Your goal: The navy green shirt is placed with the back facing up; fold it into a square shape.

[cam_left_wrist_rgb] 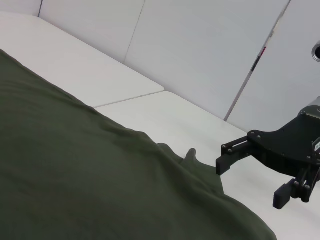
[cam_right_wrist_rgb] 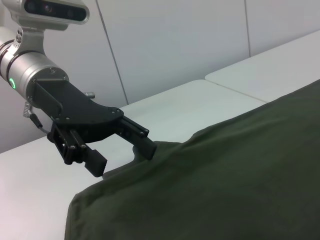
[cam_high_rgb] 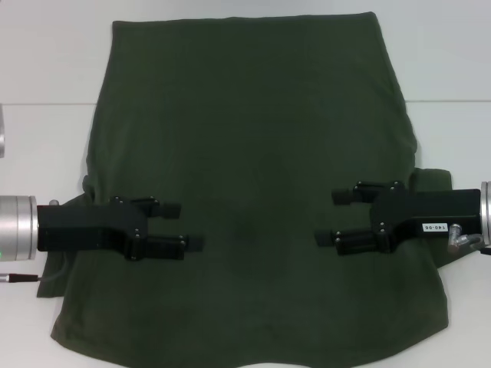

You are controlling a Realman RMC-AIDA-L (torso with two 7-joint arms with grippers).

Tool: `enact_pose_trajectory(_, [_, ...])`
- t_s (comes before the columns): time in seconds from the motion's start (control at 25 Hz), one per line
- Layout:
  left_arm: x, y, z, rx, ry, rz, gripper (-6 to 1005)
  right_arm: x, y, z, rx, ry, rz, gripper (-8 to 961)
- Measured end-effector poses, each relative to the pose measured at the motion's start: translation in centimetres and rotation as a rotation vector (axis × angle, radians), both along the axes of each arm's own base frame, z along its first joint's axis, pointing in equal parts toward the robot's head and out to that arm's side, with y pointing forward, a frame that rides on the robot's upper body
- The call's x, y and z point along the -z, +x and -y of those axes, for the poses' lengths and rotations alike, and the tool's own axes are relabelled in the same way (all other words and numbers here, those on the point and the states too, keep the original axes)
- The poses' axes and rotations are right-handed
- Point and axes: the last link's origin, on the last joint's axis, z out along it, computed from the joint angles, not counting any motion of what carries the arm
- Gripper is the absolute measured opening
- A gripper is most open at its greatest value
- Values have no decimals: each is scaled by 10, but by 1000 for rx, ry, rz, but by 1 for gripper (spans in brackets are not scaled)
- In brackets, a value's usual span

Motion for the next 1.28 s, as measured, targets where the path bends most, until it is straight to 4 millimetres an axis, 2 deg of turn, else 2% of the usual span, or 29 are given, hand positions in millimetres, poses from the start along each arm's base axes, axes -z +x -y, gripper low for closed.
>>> enact_pose_trajectory(0.72, [-1, 0, 0, -32, -7, 12, 903, 0, 0, 0, 13, 1, -5, 941])
enact_pose_trajectory(0.88, [-14, -8, -6, -221, -29, 48, 903, -5, 5, -8, 114, 24, -17, 941])
enact_pose_trajectory(0.96, [-23, -12, -9, -308, -25, 76, 904, -10, 11, -17, 233, 57, -17, 941])
enact_pose_trajectory(1.28, [-69, -46, -9, -651, 90, 256, 904, -14, 16, -21, 312, 75, -29, 941])
